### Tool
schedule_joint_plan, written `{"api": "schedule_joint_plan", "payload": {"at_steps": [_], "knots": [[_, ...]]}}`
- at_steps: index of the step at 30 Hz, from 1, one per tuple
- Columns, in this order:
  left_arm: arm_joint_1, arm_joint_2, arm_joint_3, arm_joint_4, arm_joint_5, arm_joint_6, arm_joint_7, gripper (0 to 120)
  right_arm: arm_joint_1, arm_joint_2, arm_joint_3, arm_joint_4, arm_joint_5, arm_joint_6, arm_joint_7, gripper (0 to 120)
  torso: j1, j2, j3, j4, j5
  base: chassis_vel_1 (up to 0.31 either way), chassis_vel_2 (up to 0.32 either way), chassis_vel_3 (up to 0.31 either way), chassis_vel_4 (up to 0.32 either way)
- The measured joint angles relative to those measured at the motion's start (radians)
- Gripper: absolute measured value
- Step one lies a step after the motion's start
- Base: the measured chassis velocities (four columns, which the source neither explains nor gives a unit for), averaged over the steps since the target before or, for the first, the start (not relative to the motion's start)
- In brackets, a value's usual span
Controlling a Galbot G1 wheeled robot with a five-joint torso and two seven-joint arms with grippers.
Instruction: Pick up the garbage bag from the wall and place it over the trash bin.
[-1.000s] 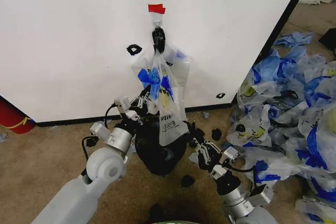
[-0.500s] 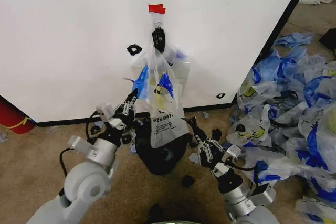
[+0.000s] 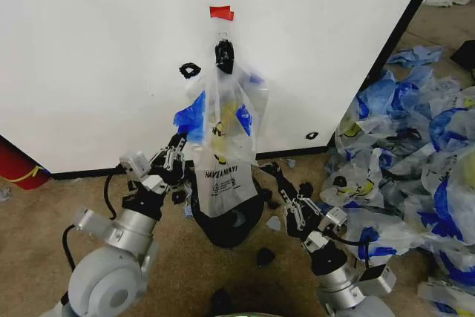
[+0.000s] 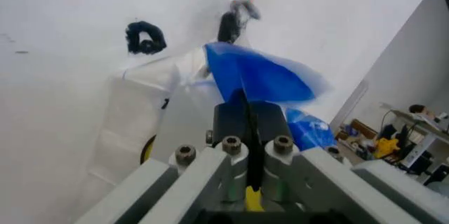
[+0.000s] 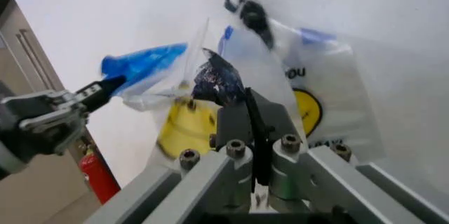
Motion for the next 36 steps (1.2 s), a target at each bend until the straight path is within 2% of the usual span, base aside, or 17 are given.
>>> {"api": "schedule_joint_plan", "payload": {"at_steps": [8,21,23,24,26,32,34,36], "knots": [[0.029,0.001,-0.015,-0.020,0.012,-0.003,-0.003,0,-0.003,0.002,0.005,0.003,-0.002,0.000,0.001,0,0.000,0.000,0.000,-0.0002,0.0000,0.000,0.000,0.000,0.000],[-0.030,0.003,0.009,0.009,0.005,0.001,-0.010,0,0.005,-0.010,0.047,0.008,-0.017,-0.007,0.028,0,0.000,0.000,0.000,-0.0001,0.0000,0.000,0.000,0.000,0.000],[-0.039,0.006,0.011,0.012,0.004,0.003,-0.010,0,0.005,-0.013,0.053,0.015,-0.019,-0.011,0.035,4,0.000,0.000,0.000,-0.0001,0.0000,0.000,0.000,0.000,0.000],[-0.046,0.010,0.014,0.016,0.004,0.005,-0.010,0,0.002,-0.017,0.060,0.027,-0.019,-0.020,0.046,11,0.000,0.000,0.000,-0.0002,0.0001,0.000,0.000,0.000,0.000],[-0.052,0.013,0.017,0.022,0.004,0.006,-0.010,0,-0.002,-0.021,0.067,0.042,-0.018,-0.030,0.053,15,0.000,0.000,0.000,-0.0002,0.0000,0.000,0.000,0.000,0.000],[-0.075,0.000,0.051,0.048,0.007,0.006,-0.009,0,-0.020,-0.054,0.111,0.100,-0.041,-0.073,0.071,41,0.000,0.000,0.000,-0.0002,0.0000,0.000,0.000,0.000,0.000],[-0.078,-0.002,0.055,0.052,0.008,0.006,-0.009,0,-0.020,-0.059,0.111,0.102,-0.045,-0.077,0.075,45,0.000,0.000,0.000,-0.0002,-0.0001,0.000,0.000,0.000,0.000],[-0.082,-0.004,0.059,0.056,0.008,0.006,-0.008,0,-0.024,-0.065,0.111,0.105,-0.056,-0.086,0.078,53,0.000,0.000,0.000,-0.0001,0.0000,0.000,0.000,0.000,0.000]]}}
